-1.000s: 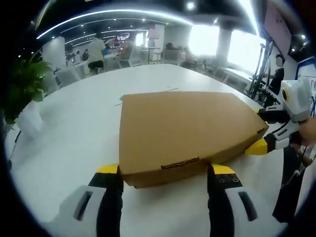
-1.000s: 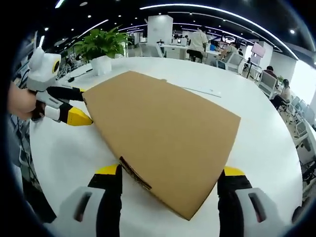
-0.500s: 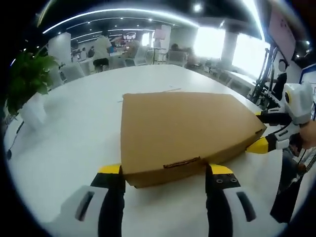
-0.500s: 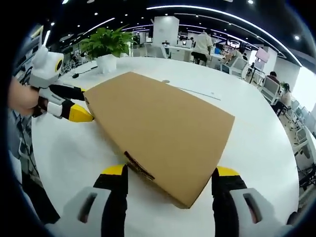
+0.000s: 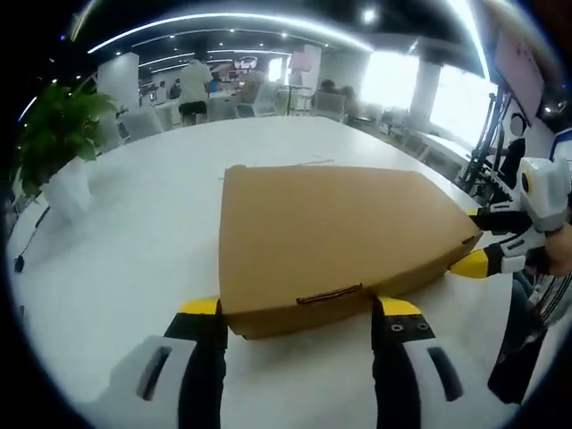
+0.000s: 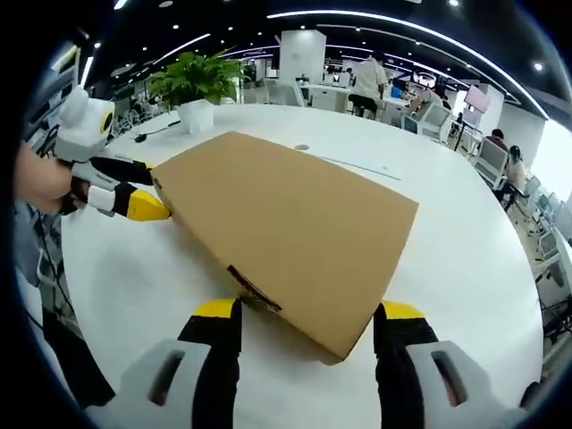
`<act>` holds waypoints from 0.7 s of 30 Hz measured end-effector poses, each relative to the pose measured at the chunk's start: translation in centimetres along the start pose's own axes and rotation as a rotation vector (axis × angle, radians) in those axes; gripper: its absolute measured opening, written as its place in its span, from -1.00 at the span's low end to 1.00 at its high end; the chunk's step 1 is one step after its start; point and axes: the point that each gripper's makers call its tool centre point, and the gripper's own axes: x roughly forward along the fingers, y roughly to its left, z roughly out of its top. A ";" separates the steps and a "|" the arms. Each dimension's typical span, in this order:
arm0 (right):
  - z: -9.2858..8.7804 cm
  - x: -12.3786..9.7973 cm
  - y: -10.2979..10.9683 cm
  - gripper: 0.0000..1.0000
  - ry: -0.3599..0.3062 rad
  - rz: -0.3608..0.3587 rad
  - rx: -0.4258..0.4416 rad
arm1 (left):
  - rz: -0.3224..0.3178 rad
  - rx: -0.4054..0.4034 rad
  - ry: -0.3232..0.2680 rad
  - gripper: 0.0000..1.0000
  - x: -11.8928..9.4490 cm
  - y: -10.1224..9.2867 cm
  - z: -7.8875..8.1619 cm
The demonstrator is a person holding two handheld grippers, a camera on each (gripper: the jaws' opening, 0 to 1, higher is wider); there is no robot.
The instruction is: Operate the shoe box by opening the lid, removing the specified soft item, and placing it in the target area until the item is outside and the box remains undamaged.
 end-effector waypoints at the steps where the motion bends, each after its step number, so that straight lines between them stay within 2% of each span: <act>1: 0.0 0.1 -0.1 0.19 -0.009 0.016 0.003 | 0.005 -0.005 -0.002 0.32 -0.1 -0.1 -0.1; 2: 0.0 0.1 -0.1 0.18 -0.010 0.022 0.012 | 0.006 -0.007 -0.003 0.32 -0.1 -0.1 -0.1; 3: -0.4 0.1 0.0 0.17 0.014 0.048 0.069 | 0.012 -0.014 -0.002 0.32 -0.1 -0.1 -0.2; 8: -0.3 0.1 0.0 0.16 0.031 0.027 0.015 | 0.023 -0.027 -0.001 0.32 -0.3 -0.3 -0.4; 10: -0.6 0.0 -0.1 0.12 0.052 0.013 -0.047 | 0.031 -0.034 -0.005 0.32 -0.6 -0.5 -0.7; 21: -0.8 -0.2 -0.1 0.11 0.062 0.036 -0.052 | 0.055 -0.066 0.005 0.31 -1.2 -0.9 -1.3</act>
